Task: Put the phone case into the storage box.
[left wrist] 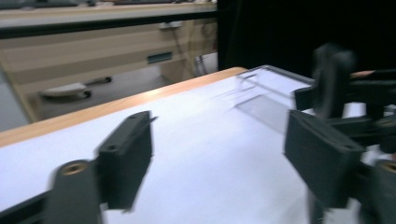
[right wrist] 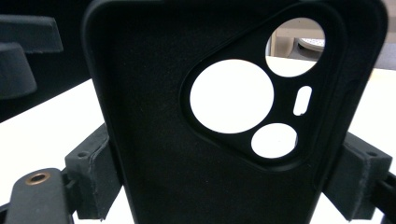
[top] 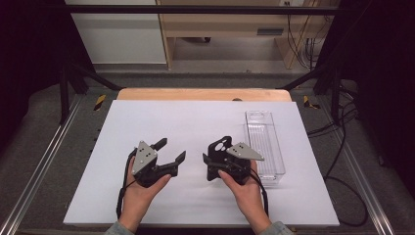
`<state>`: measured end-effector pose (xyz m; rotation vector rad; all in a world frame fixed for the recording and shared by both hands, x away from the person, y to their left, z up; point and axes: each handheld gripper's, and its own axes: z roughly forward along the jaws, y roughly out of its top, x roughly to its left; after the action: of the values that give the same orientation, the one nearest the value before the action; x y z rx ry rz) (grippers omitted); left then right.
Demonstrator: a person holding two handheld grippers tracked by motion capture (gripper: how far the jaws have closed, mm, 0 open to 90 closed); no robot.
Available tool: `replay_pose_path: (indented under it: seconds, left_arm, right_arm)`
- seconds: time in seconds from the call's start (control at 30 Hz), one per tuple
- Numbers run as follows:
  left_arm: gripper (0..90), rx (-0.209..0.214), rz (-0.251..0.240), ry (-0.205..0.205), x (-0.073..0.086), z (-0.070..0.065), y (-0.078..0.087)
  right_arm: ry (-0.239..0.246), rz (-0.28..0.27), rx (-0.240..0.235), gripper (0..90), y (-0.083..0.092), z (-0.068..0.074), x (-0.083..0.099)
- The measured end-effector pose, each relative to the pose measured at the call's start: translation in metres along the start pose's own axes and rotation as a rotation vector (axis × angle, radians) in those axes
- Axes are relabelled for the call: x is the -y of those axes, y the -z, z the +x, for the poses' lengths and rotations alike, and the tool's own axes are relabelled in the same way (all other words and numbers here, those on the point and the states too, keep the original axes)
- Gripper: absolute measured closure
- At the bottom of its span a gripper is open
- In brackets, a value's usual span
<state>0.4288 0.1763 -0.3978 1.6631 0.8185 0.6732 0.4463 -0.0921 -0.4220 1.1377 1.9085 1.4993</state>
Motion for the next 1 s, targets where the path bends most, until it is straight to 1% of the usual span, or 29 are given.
replay_pose_path:
  seconds: [0.07,0.1,0.13,0.2,0.23,0.33,0.4,0.47,0.5,0.53,0.67,0.7,0.77,0.83,0.9,0.93,1.0]
  left_arm:
    - [17.5,-0.010,0.002,0.017,0.006,0.006,0.001]
    - [15.2,-0.008,0.003,0.020,0.009,0.009,0.002]
    - [13.4,-0.003,0.003,0.020,0.013,0.013,0.003]
    - [10.4,0.022,-0.006,0.048,0.022,0.021,0.006]
    - [9.8,0.025,-0.010,0.058,0.026,0.025,0.007]
    - [7.7,0.013,-0.014,0.056,0.039,0.038,0.015]
    - [7.1,-0.005,-0.016,0.060,0.047,0.048,0.022]
    - [7.1,-0.023,-0.029,0.098,0.053,0.058,0.031]
    - [7.2,-0.029,-0.035,0.111,0.056,0.062,0.034]
    - [7.3,-0.039,-0.034,0.114,0.058,0.065,0.037]
    - [6.8,-0.077,-0.039,0.089,0.060,0.077,0.045]
    - [6.2,-0.077,-0.043,0.088,0.061,0.078,0.047]
    - [4.0,-0.060,-0.056,0.095,0.064,0.080,0.049]
    - [3.5,-0.062,-0.062,0.068,0.063,0.079,0.049]
    - [3.2,-0.061,-0.067,0.031,0.064,0.079,0.050]
    - [2.7,-0.059,-0.065,0.022,0.064,0.079,0.050]
    - [2.6,-0.060,-0.061,0.026,0.066,0.080,0.050]
  right_arm:
    - [0.002,0.000,0.001,13.6,0.001,0.000,0.000]
    - [0.005,0.001,0.003,13.6,0.001,0.000,0.000]
    - [0.009,0.002,0.005,13.5,0.001,0.000,0.000]
    - [0.005,0.002,0.003,13.5,0.000,0.000,0.000]
    - [0.009,0.005,0.001,13.5,-0.001,0.000,0.000]
    - [0.011,0.007,0.011,13.5,-0.003,0.001,0.001]
    - [0.017,0.011,0.019,13.5,-0.004,0.002,0.002]
    - [0.031,0.012,0.032,13.5,-0.005,0.003,0.002]
    - [0.031,0.012,0.034,13.5,-0.004,0.002,0.002]
    - [0.025,0.011,0.035,13.4,-0.004,0.002,0.002]
    - [0.016,0.002,0.050,13.5,-0.003,-0.002,-0.001]
    - [0.010,-0.006,0.055,13.5,-0.002,-0.003,-0.004]
    - [0.005,-0.016,0.061,13.5,0.000,-0.004,-0.010]
    - [0.021,-0.022,0.071,13.4,0.002,-0.006,-0.018]
    - [0.025,-0.023,0.082,13.4,0.002,-0.009,-0.026]
    - [0.025,-0.022,0.088,13.4,0.001,-0.011,-0.031]
    - [0.019,-0.025,0.098,13.5,0.002,-0.016,-0.042]
